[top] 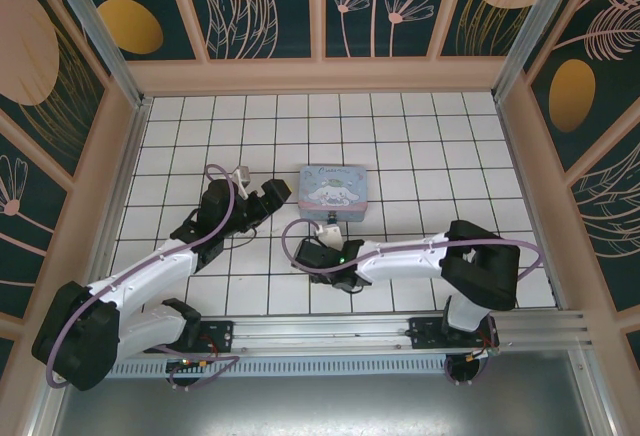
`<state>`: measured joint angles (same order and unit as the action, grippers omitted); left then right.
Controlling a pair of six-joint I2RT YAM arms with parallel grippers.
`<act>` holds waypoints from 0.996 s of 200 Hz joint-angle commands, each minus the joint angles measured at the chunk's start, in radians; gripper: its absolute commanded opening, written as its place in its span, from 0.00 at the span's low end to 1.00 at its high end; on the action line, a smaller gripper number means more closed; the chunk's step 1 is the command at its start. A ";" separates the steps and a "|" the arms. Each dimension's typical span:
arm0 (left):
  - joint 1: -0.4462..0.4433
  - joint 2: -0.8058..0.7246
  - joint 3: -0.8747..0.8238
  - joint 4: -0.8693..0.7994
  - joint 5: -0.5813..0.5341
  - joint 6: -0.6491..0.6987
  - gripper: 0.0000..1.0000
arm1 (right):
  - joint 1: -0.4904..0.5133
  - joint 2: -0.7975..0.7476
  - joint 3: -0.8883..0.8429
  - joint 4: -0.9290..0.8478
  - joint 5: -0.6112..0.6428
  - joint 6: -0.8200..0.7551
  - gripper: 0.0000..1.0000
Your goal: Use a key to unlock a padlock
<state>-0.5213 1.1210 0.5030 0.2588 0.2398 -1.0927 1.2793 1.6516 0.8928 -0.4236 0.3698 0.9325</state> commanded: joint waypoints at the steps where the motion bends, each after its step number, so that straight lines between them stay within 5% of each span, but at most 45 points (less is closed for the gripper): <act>1: 0.009 -0.010 -0.006 0.031 0.012 -0.006 0.92 | 0.021 0.018 0.038 -0.077 0.040 0.069 0.53; 199: 0.009 -0.001 -0.001 0.033 0.012 -0.005 0.92 | 0.016 0.087 0.072 -0.103 0.084 -0.009 0.46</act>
<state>-0.5213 1.1210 0.5030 0.2588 0.2394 -1.0927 1.3018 1.7435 0.9497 -0.4572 0.4072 0.9230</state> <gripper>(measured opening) 0.917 0.460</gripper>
